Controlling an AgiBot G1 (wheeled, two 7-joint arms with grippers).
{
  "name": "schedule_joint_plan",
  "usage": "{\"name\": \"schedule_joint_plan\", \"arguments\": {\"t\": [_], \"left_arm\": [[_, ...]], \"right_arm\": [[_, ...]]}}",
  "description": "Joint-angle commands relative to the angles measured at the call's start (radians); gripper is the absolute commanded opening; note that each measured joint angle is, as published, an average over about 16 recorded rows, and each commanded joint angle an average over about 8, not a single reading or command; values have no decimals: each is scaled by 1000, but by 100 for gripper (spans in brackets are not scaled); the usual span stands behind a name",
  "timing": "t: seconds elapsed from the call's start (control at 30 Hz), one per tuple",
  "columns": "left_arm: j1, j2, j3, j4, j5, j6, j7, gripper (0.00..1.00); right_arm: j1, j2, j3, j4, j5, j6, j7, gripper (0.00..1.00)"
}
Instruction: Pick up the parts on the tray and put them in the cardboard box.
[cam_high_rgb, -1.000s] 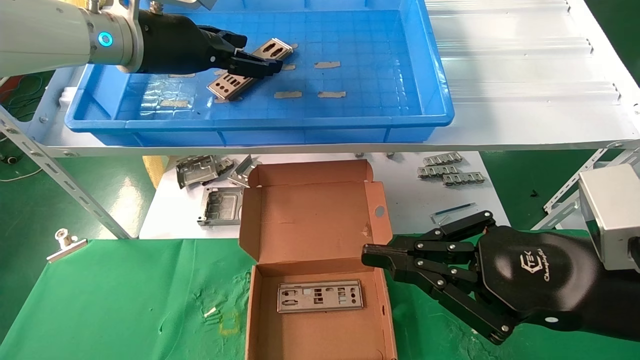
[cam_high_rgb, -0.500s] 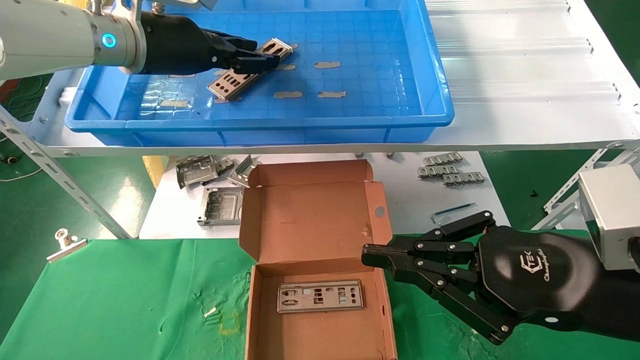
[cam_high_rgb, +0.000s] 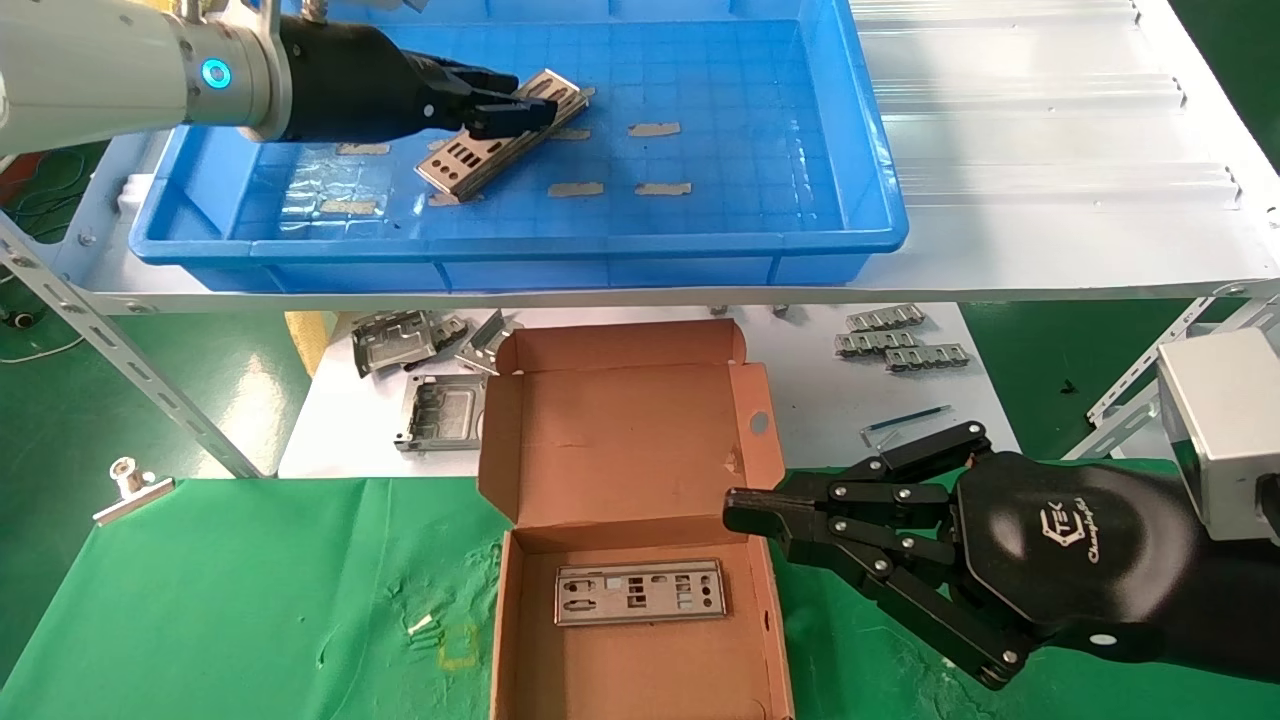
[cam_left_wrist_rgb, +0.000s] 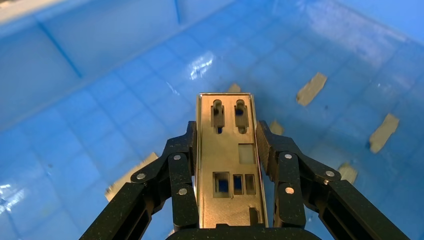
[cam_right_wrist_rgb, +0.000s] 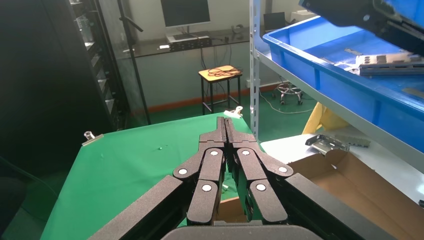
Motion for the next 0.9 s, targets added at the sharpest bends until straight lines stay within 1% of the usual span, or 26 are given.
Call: {"name": "schedule_joint_plan", "arguments": {"t": [0.03,0.3,0.47,0.7,0.9], "left_arm": [[-3,-3,-1,-4,-2,3,0,0],[-19,-16,-12,-15,-19,22,6,0],[-35,-37,-33,-41,-49,74,27,0],[-31,-88,-62,-114,-100,241,70,0],[29,-154,-83,-227,-151,424,84,0]], "right_arm": [[0,0,0,0,0,0,0,0],[0,0,0,0,0,0,0,0],[0,0,0,0,0,0,0,0],[0,0,0,0,0,0,0,0],[0,0,0,0,0,0,0,0]]}}
